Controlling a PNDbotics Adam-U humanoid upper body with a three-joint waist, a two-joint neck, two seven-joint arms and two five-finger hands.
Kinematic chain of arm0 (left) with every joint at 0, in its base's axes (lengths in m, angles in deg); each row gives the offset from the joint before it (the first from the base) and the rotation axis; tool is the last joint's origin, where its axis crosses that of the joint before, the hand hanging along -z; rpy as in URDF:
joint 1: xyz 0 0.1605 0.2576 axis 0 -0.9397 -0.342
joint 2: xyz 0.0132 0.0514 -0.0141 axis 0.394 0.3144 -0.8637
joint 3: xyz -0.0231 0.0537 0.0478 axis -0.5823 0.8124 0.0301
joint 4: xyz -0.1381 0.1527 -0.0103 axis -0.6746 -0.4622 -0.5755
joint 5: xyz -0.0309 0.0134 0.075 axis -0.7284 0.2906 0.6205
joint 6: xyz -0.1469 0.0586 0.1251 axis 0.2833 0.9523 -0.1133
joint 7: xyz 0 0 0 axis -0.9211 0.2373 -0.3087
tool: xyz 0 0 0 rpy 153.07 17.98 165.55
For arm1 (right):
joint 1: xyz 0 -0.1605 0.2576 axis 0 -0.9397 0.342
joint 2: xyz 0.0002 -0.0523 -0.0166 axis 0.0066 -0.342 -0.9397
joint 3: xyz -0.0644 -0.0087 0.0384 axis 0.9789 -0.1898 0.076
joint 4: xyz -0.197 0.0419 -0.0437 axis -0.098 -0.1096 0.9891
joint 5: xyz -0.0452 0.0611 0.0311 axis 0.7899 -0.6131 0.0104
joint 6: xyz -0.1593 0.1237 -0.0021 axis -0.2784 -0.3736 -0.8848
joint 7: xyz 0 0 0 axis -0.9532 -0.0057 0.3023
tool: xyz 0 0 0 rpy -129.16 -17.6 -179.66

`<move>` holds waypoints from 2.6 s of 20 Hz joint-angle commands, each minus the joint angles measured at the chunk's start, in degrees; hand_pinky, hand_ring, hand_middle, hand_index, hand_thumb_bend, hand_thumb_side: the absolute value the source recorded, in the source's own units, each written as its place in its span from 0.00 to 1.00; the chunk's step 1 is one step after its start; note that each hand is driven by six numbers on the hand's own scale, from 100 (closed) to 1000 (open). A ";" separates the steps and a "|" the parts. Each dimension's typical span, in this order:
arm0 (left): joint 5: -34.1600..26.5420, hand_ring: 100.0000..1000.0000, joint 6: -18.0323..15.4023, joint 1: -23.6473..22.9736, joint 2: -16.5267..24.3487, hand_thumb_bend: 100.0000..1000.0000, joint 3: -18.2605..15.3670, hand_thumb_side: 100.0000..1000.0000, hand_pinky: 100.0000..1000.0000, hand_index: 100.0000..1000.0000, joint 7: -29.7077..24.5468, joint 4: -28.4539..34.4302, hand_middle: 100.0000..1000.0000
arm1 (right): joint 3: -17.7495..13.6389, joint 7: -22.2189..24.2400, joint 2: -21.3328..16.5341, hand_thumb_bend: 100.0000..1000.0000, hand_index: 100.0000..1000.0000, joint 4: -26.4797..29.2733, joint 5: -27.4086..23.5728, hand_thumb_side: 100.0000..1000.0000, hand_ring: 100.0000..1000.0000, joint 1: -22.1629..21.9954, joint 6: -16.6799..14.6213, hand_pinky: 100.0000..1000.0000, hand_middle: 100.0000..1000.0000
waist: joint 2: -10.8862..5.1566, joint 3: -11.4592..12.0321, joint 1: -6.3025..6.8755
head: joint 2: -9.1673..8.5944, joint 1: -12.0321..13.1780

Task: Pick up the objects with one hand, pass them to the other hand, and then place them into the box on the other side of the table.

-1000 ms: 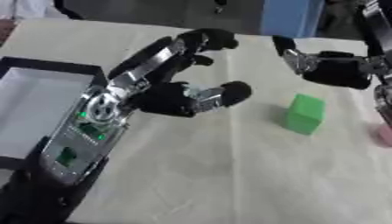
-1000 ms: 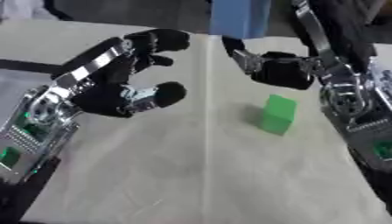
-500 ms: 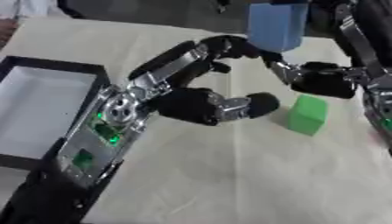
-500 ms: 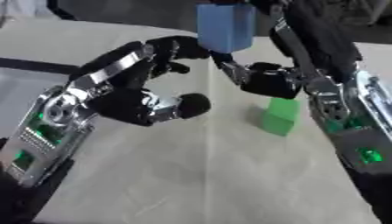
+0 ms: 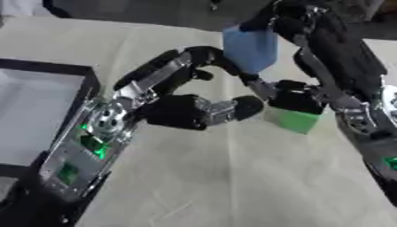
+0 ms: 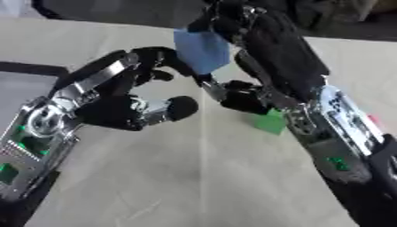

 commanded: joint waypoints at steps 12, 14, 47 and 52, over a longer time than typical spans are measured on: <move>-1.97 1.00 2.97 -0.10 2.99 0.60 0.07 0.47 0.90 0.79 2.83 4.76 0.85 | 4.67 -5.30 1.18 0.08 0.40 0.50 13.80 0.00 0.57 -1.64 4.17 0.83 0.39 | -0.65 0.05 0.24 | 0.11 -0.69; -2.08 1.00 2.99 -0.07 2.99 0.60 0.12 0.47 0.90 0.79 2.97 4.77 0.85 | 5.34 -5.68 1.48 0.08 0.40 0.50 15.75 0.00 0.57 -1.86 4.78 0.83 0.39 | -0.64 0.08 0.24 | 0.10 -0.72; -4.44 1.00 6.11 -0.97 4.56 0.64 0.10 0.38 0.94 0.80 15.18 4.77 0.89 | 7.04 -9.38 1.63 0.07 0.40 0.50 21.19 0.00 0.55 -2.32 12.61 0.81 0.38 | -0.38 -0.11 0.53 | 0.14 -0.29; -3.27 1.00 7.46 -0.86 3.77 0.66 -0.02 0.37 0.96 0.81 15.64 4.62 0.91 | 7.26 -10.05 1.67 0.06 0.40 0.50 21.75 0.00 0.55 -2.28 12.63 0.81 0.38 | -0.31 -0.02 0.58 | 0.07 -0.14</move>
